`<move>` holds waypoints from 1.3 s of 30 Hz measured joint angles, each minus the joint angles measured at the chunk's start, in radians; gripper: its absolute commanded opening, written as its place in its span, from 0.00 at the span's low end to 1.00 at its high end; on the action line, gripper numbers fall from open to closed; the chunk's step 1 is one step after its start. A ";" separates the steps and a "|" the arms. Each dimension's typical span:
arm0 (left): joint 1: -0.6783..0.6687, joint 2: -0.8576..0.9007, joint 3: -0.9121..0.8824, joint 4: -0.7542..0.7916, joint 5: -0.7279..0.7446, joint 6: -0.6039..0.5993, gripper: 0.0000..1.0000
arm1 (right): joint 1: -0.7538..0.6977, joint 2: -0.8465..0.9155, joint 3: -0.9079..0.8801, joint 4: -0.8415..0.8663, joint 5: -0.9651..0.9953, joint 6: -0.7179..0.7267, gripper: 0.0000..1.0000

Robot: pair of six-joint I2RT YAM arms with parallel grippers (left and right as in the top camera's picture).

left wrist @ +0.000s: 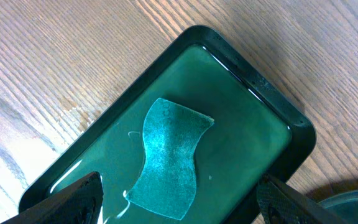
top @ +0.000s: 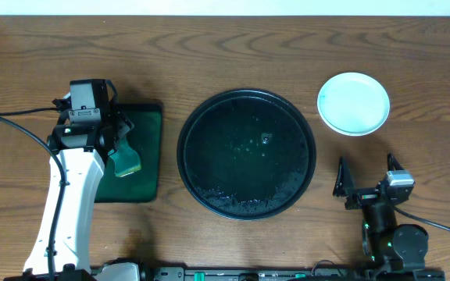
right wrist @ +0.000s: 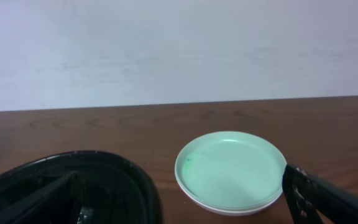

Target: Clean dirty plates on tray and stack at the side

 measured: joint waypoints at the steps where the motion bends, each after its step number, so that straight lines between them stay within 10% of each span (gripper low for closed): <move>1: 0.000 0.000 0.000 0.000 0.000 0.000 0.80 | 0.000 -0.001 -0.017 0.029 0.000 -0.002 0.99; 33: 0.000 -0.002 0.000 -0.056 -0.008 0.099 0.80 | -0.014 0.000 -0.058 -0.019 0.005 -0.048 0.99; 39: -0.045 -0.226 -0.157 0.078 0.035 0.190 0.80 | -0.014 0.000 -0.058 -0.021 0.005 -0.048 0.99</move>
